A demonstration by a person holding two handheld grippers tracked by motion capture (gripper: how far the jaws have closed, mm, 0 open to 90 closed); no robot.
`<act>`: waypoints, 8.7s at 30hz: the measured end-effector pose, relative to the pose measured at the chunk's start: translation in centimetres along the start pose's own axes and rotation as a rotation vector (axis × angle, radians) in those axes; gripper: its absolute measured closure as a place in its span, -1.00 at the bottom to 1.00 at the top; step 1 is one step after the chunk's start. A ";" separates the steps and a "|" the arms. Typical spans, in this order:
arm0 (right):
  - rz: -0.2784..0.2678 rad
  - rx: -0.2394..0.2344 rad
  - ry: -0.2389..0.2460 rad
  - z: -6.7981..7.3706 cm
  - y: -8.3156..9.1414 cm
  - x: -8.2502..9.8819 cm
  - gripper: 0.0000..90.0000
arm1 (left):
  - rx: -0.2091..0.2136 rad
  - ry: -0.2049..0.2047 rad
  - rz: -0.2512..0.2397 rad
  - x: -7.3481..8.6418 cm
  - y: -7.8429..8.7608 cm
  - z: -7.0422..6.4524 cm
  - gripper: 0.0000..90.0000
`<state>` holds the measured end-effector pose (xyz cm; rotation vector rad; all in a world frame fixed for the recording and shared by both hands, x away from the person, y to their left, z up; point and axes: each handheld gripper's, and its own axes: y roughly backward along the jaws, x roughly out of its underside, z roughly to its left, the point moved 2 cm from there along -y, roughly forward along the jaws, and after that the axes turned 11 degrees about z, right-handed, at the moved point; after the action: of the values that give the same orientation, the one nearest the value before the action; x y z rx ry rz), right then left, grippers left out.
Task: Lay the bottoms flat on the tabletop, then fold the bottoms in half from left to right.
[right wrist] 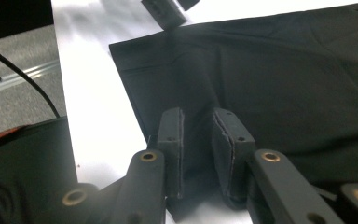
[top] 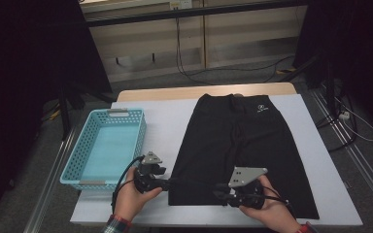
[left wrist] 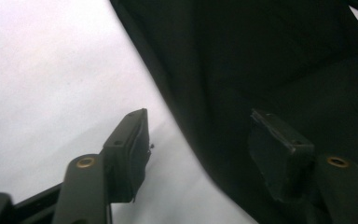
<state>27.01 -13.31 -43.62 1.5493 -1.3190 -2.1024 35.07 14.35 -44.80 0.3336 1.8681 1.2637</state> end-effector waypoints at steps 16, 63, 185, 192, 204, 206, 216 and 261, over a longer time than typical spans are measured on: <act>0.086 -0.090 0.062 0.9 -3.5 0.7 0.60 | 0.006 -0.009 -0.030 -0.5 -0.3 0.3 -0.39; -0.031 0.143 -0.198 -6.4 0.3 2.3 -0.36 | -0.066 0.089 -0.029 -7.1 -5.1 3.5 0.48; -0.083 0.217 -0.254 -7.9 0.8 1.8 -0.62 | 0.063 0.097 0.030 -4.1 -2.3 -0.8 0.97; -0.105 0.230 -0.284 -8.5 0.7 1.4 -0.65 | 0.086 0.085 0.009 -4.7 -2.1 -1.1 0.98; -0.139 0.234 -0.325 -9.1 0.1 0.3 -0.70 | 0.109 0.062 -0.013 -5.2 -1.8 -2.0 0.98; -0.141 0.236 -0.327 -9.3 0.0 0.1 -0.71 | 0.115 0.067 -0.016 -5.3 -1.8 -2.1 0.98; -0.168 0.247 -0.357 -10.3 -0.9 -1.1 -0.72 | 0.134 0.056 -0.024 -5.8 -1.9 -2.7 0.99; -0.192 0.276 -0.372 -12.2 -3.9 -4.1 -0.75 | 0.179 0.029 -0.053 -6.9 -2.2 -3.9 0.99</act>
<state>40.32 -14.97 -44.42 1.4822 -1.7056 -2.5106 36.88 6.60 -42.80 0.3604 2.0072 1.0736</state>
